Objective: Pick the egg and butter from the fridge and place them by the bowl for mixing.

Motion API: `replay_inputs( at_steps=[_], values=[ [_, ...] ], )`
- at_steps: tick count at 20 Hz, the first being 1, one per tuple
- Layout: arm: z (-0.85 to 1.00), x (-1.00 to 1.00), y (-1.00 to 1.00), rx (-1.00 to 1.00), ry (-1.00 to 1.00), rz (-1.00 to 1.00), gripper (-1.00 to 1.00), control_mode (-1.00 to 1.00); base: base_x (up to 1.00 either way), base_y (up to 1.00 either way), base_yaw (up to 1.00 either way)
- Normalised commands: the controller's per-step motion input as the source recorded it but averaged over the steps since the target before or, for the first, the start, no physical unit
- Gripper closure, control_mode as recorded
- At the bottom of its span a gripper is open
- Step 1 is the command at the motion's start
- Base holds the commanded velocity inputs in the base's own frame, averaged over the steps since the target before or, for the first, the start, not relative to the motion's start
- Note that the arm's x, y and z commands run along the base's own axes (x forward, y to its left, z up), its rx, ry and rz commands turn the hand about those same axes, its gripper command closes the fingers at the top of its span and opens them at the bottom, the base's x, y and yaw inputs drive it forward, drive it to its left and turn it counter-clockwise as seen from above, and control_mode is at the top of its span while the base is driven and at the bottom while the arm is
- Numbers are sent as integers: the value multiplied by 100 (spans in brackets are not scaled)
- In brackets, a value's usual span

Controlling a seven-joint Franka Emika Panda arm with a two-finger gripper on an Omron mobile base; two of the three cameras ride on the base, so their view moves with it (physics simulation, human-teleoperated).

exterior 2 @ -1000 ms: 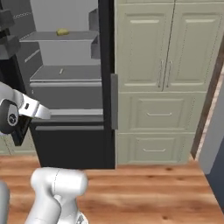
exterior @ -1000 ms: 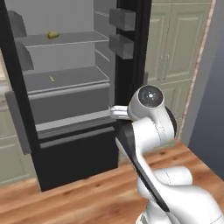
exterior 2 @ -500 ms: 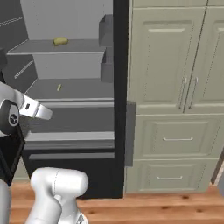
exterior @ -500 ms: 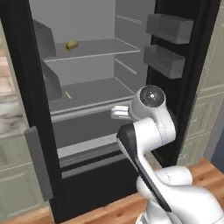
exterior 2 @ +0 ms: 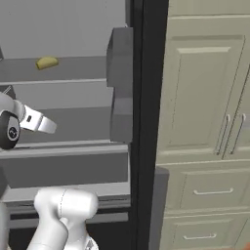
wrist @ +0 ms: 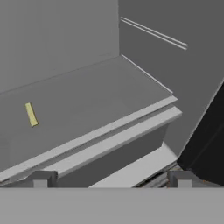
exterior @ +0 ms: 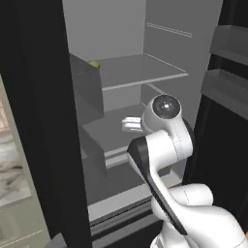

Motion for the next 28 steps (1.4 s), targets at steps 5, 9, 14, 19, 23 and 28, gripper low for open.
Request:
replay_inputs(
  at_steps=[5,9,14,19,23,28],
  values=[
    [0,0,0,0,0,0,-100,100,64,100,11],
    [0,0,0,0,0,0,-100,100,4,38,9],
    [0,0,0,0,0,0,-100,100,-57,33,10],
    [0,0,0,0,0,0,-100,100,26,25,0],
    [0,0,0,0,0,0,-100,100,86,4,4],
    [0,0,0,0,0,0,-100,100,25,-61,15]
  ],
)
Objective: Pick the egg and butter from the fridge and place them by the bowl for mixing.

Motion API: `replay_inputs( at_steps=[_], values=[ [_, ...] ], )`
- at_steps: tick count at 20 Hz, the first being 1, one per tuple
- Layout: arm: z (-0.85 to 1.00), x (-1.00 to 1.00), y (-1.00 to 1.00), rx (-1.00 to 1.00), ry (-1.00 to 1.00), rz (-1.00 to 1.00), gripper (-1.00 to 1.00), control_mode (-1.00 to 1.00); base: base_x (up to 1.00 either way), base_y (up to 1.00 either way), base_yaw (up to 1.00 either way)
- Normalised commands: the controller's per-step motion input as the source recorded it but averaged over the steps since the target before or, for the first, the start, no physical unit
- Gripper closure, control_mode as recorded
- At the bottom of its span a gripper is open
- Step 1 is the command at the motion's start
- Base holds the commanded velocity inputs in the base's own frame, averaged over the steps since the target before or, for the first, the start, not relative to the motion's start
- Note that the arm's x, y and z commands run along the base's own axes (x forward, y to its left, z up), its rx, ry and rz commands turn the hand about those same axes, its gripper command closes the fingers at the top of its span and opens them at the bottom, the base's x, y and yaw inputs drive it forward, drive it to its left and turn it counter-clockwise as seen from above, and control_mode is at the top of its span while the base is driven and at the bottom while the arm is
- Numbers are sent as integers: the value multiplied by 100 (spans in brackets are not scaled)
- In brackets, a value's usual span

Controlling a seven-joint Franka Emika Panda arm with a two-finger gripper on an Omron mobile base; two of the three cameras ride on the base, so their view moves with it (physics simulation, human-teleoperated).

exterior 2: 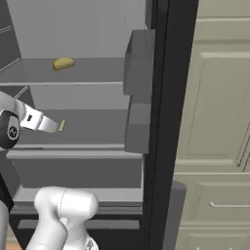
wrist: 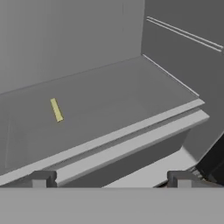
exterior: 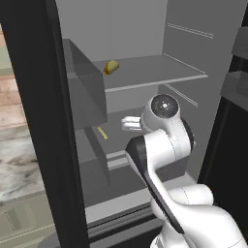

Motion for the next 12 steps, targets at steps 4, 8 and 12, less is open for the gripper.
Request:
replay_inputs(
  at_steps=[4,8,12],
  values=[
    [0,0,0,0,0,0,-100,100,0,-8,7],
    [0,0,-3,0,1,13,-100,-100,0,-3,4],
    [-13,0,1,0,15,41,-100,-100,0,0,0]
  ],
)
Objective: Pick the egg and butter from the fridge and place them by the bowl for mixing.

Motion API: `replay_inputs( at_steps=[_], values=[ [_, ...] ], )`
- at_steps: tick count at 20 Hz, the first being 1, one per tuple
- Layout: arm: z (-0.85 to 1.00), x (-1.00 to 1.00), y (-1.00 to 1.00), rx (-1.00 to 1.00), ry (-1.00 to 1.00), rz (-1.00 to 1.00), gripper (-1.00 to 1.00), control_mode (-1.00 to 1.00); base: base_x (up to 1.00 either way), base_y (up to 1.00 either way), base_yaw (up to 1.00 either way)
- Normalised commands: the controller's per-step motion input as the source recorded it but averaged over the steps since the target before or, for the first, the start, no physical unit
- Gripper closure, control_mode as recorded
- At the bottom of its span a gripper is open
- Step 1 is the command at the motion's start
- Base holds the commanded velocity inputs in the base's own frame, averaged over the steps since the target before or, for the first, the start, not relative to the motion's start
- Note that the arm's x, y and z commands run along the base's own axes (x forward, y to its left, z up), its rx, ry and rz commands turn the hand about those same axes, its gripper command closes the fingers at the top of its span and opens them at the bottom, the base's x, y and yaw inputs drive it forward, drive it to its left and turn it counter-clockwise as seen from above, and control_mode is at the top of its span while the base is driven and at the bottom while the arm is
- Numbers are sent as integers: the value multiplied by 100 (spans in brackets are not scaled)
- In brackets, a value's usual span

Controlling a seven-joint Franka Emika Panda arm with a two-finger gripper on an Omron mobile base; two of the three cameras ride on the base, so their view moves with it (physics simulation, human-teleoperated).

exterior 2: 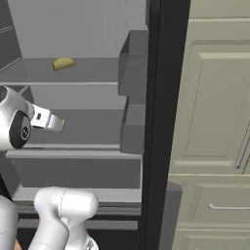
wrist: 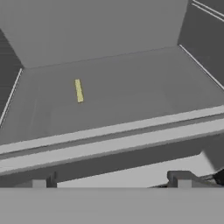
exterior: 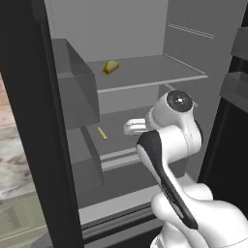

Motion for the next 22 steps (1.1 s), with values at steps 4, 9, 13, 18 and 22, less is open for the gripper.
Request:
replay_inputs(
  at_steps=[4,9,13,18,22],
  values=[
    [-3,2,7,0,8,28,-100,-100,0,0,0],
    [-14,19,8,0,0,0,-100,-100,0,0,0],
    [-37,56,27,0,0,0,-100,-100,0,0,0],
    [-42,79,31,0,0,0,-100,-100,0,0,0],
    [-38,92,43,0,0,0,-100,-100,0,0,0]
  ],
)
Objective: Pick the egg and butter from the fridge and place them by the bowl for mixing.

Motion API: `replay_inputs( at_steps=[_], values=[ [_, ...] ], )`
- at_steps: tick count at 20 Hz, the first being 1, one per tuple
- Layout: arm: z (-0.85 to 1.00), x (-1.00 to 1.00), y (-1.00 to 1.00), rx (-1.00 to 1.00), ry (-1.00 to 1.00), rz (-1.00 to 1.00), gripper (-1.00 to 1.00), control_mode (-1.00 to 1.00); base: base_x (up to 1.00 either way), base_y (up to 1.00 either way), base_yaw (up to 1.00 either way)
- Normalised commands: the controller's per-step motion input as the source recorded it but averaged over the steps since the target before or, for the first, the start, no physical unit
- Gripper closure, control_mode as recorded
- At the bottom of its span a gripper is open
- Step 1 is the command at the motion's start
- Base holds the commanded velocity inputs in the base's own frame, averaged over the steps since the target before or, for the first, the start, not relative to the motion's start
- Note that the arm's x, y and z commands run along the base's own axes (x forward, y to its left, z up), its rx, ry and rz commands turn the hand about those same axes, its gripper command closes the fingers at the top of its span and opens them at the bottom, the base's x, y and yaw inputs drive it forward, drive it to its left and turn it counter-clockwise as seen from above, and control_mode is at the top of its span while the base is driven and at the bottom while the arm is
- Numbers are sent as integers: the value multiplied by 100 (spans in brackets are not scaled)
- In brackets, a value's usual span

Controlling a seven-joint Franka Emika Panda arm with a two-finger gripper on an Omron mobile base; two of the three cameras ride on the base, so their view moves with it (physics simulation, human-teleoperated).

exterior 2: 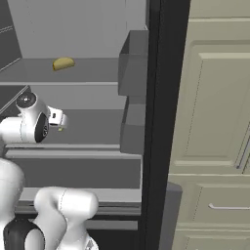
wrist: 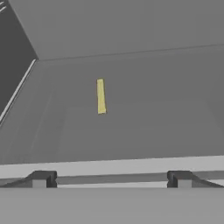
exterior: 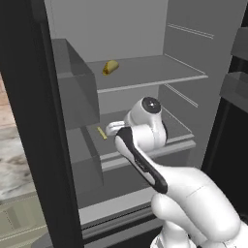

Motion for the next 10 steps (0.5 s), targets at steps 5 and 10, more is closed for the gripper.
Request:
replay_inputs(
  at_steps=[5,10],
  values=[
    [-38,83,69,0,1,0,-100,-100,0,0,0],
    [-12,41,24,0,7,0,-100,-100,0,0,0]
  ],
)
